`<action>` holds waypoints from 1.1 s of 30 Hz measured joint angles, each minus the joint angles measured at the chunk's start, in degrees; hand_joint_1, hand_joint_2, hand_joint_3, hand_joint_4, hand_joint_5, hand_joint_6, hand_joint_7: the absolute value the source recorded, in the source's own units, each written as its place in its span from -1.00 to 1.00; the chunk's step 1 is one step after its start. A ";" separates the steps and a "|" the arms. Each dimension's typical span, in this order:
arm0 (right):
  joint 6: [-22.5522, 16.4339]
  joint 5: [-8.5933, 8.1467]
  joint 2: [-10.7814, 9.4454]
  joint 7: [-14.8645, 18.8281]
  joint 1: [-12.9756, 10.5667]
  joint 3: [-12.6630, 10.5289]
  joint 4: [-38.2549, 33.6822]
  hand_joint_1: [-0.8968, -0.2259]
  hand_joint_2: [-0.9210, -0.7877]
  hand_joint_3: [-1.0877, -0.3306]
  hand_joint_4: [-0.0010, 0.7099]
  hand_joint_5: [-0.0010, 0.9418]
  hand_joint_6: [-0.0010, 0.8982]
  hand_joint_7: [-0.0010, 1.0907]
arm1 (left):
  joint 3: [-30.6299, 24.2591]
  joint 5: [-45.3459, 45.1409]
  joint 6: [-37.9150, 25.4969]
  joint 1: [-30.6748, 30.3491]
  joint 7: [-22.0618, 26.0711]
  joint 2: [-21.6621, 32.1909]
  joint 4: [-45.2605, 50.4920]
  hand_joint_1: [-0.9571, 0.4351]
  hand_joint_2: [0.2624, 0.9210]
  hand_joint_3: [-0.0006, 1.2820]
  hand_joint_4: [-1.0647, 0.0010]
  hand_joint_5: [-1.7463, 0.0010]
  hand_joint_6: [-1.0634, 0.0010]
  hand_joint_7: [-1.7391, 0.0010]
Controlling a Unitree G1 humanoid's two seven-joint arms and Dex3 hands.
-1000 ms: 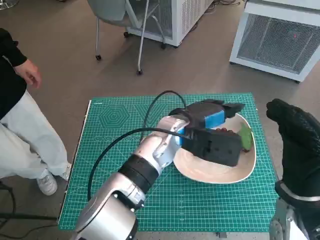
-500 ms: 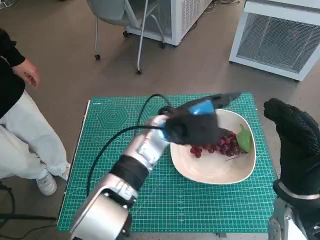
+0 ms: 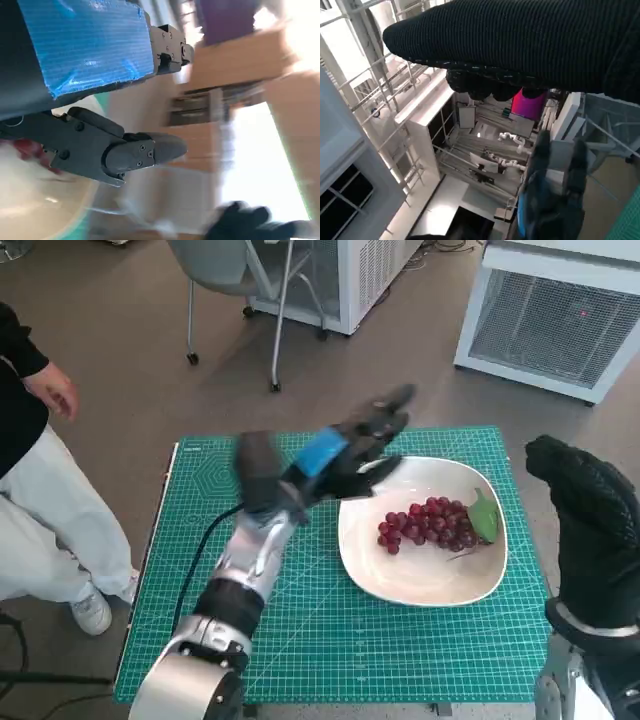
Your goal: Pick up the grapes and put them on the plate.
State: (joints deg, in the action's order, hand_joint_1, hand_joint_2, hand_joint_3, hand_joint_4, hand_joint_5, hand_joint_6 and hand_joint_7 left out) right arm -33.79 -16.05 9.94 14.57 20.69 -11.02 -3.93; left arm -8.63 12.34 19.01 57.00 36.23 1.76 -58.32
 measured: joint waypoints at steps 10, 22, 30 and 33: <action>-1.00 0.39 0.05 0.19 1.44 0.31 -2.47 0.14 -1.00 0.20 0.06 -0.99 -0.98 0.26 | -2.84 4.64 6.23 -8.99 4.29 0.79 8.88 -0.36 1.00 -0.58 0.69 0.98 0.51 0.93; -1.20 0.41 -0.02 1.17 1.80 1.40 -3.73 0.09 -1.00 0.21 0.06 -0.99 -0.99 0.27 | -4.76 7.98 8.51 -17.74 4.47 2.88 19.23 -0.32 1.00 -0.78 0.63 0.97 0.39 0.92; -1.09 -0.60 0.09 2.63 1.85 1.47 -4.25 0.09 -1.00 0.20 0.06 -0.99 -0.99 0.27 | -5.45 8.10 9.17 -23.39 2.10 4.81 26.45 -0.31 1.00 -0.79 0.59 0.97 0.39 0.92; -1.03 -0.85 0.12 3.07 1.85 1.46 -4.32 0.09 -1.00 0.20 0.06 -0.99 -0.99 0.28 | -5.73 8.48 9.06 -25.08 1.31 5.36 28.71 -0.30 1.00 -0.78 0.58 0.97 0.40 0.93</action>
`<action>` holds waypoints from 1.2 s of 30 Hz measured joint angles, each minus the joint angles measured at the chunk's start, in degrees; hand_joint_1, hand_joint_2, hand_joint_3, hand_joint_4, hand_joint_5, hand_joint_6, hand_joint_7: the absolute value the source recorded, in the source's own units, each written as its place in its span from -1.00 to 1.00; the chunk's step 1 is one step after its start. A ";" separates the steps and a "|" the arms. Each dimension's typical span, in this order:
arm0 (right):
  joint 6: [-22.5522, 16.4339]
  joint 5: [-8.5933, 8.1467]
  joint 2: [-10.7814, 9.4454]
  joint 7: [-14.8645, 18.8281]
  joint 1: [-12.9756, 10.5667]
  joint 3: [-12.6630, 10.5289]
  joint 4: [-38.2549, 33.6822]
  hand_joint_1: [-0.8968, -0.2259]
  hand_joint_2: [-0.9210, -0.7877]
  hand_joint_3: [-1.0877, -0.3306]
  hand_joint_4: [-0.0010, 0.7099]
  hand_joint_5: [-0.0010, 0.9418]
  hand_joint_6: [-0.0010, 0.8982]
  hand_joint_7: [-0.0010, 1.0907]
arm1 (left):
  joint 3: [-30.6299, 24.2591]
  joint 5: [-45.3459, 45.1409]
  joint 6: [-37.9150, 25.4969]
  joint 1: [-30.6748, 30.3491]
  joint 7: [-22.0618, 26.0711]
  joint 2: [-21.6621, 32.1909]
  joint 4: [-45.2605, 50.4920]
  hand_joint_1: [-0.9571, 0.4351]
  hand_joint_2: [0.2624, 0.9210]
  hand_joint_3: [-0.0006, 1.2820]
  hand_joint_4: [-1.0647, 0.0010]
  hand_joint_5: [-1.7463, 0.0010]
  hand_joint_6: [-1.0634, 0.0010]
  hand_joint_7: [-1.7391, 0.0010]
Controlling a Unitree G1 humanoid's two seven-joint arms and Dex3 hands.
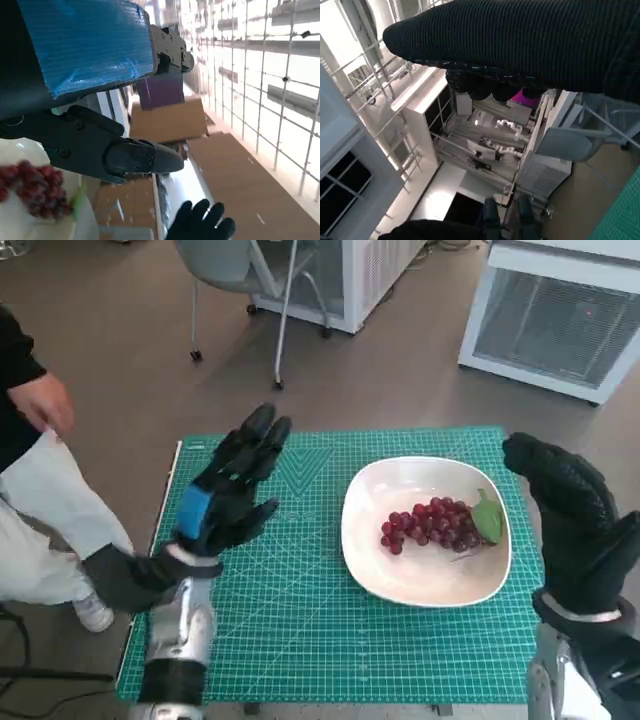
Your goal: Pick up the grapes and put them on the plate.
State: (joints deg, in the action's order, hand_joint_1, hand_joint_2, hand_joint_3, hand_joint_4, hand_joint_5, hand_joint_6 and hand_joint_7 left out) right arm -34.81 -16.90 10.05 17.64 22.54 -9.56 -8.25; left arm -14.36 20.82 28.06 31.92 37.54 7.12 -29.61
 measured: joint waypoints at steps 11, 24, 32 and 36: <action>0.84 -0.84 0.12 0.87 0.03 -0.04 -0.15 0.09 -1.00 0.17 0.05 -0.99 -1.00 0.28 | -0.17 0.73 -0.20 -3.23 -3.17 0.12 4.61 -0.25 1.00 -0.76 0.57 0.98 0.47 0.95; 1.31 -0.84 0.15 1.20 0.04 0.00 0.10 0.09 -1.00 0.17 0.05 -0.99 -1.00 0.28 | 0.99 0.64 -2.08 -6.69 -6.91 -1.00 9.15 -0.28 1.00 -0.71 0.56 0.98 0.50 0.96; 1.37 -0.80 0.25 1.21 0.03 0.00 0.38 0.11 -1.00 0.16 0.05 -0.99 -1.00 0.28 | 1.88 0.53 -2.42 -7.91 -8.38 -1.07 10.78 -0.29 1.00 -0.67 0.57 0.99 0.50 0.96; 1.37 -0.78 0.27 1.21 0.01 0.00 0.53 0.10 -1.00 0.16 0.05 -0.99 -1.00 0.28 | 2.30 0.43 -2.49 -8.29 -8.82 -1.06 10.99 -0.29 1.00 -0.65 0.57 0.99 0.50 0.96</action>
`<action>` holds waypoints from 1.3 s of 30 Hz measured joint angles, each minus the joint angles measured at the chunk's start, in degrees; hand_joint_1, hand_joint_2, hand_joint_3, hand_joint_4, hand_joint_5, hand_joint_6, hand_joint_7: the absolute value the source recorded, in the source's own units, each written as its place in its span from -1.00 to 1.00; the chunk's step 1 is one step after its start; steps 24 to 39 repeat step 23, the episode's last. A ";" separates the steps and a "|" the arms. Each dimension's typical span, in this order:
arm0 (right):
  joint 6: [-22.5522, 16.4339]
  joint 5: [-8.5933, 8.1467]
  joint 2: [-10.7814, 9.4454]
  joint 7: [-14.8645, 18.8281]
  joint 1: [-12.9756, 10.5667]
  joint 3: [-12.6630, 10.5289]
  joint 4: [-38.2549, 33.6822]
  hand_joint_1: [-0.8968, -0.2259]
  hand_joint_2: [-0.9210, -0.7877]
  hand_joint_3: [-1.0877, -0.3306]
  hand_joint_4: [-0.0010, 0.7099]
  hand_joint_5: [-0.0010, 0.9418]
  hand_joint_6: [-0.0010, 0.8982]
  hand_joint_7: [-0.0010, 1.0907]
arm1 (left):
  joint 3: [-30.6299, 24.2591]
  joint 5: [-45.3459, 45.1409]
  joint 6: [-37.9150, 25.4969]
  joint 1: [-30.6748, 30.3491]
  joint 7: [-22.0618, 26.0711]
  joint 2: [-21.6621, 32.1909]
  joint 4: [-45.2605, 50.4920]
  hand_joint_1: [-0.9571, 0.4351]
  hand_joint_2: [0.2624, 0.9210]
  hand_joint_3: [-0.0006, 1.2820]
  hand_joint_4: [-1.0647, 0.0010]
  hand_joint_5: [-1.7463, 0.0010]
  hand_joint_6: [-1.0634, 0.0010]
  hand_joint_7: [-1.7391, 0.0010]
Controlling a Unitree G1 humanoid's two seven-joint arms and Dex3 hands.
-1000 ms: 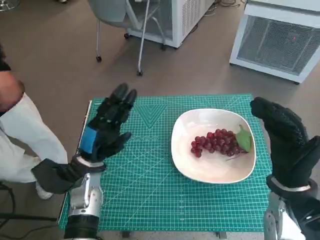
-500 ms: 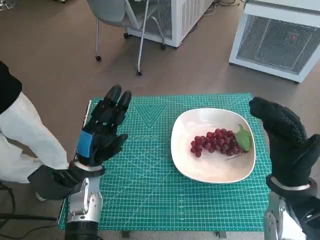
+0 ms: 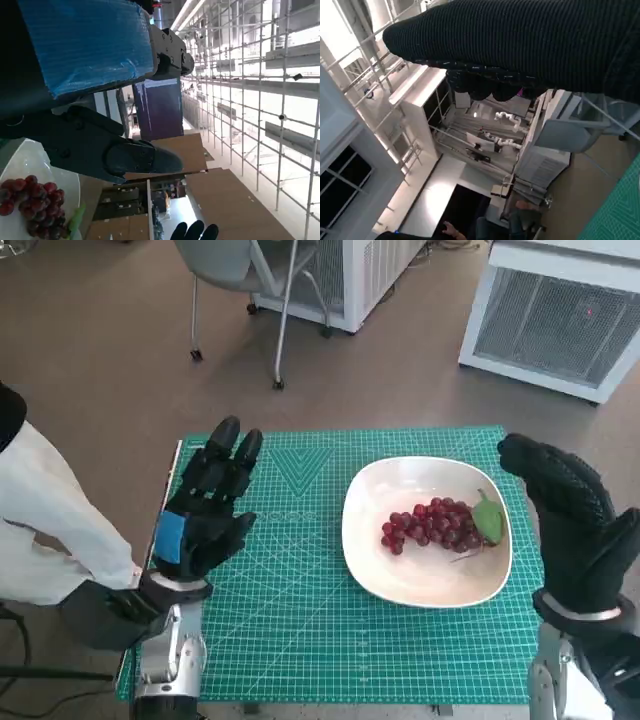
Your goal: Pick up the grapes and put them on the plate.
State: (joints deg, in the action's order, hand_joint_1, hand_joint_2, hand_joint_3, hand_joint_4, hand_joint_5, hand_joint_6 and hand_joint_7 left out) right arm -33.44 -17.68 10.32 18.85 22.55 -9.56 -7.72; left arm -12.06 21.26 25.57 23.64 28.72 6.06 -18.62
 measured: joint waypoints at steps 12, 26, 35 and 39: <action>0.58 -0.05 0.02 0.00 -0.63 0.04 1.17 0.11 -1.00 0.15 0.05 -1.00 -1.00 0.27 | 1.07 0.06 -0.50 -0.98 0.02 -0.01 1.93 -0.29 1.00 -0.63 0.59 1.00 0.49 0.96; 1.44 -0.16 0.00 0.00 -1.27 0.06 2.37 0.12 -1.00 0.15 0.06 -0.99 -1.00 0.27 | 2.14 0.13 -0.63 -2.25 0.40 -0.13 2.87 -0.29 1.00 -0.63 0.59 1.00 0.48 0.95; 1.44 -0.16 0.00 0.00 -1.27 0.06 2.37 0.12 -1.00 0.15 0.06 -0.99 -1.00 0.27 | 2.14 0.13 -0.63 -2.25 0.40 -0.13 2.87 -0.29 1.00 -0.63 0.59 1.00 0.48 0.95; 1.44 -0.16 0.00 0.00 -1.27 0.06 2.37 0.12 -1.00 0.15 0.06 -0.99 -1.00 0.27 | 2.14 0.13 -0.63 -2.25 0.40 -0.13 2.87 -0.29 1.00 -0.63 0.59 1.00 0.48 0.95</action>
